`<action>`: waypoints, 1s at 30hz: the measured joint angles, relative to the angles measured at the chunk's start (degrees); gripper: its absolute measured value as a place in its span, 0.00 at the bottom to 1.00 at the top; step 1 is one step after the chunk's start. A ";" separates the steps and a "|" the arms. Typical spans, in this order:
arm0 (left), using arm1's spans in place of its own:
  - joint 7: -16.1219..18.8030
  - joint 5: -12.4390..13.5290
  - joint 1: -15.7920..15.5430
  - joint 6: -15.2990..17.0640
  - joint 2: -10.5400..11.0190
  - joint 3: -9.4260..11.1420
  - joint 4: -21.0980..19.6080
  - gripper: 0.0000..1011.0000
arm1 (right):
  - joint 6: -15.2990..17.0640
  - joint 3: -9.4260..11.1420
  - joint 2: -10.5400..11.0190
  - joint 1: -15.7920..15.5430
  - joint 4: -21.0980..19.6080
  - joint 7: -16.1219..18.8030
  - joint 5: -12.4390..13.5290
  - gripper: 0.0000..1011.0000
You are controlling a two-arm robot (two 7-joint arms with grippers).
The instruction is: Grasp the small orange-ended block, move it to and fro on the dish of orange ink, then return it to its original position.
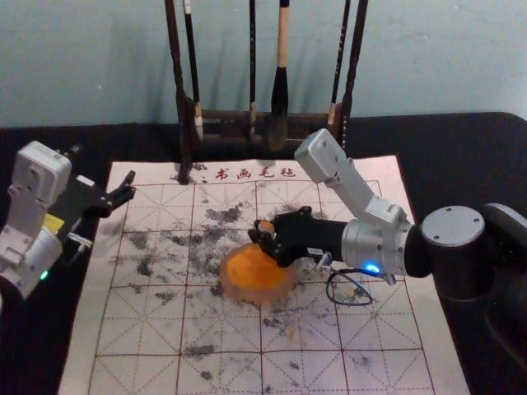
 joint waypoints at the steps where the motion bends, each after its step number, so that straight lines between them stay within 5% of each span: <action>1: 0.00 0.00 0.00 0.00 0.00 0.00 0.00 0.99 | 0.01 0.16 0.25 -0.26 -0.27 -0.02 0.03 0.11; 17: 0.00 0.00 0.00 0.00 0.00 0.00 0.00 0.99 | 0.28 0.30 1.49 -2.31 -2.73 0.41 0.79 0.11; 30: 0.00 0.00 0.00 0.00 0.00 0.00 0.00 0.99 | 0.33 -1.39 -0.04 -1.46 -1.78 1.27 0.84 0.11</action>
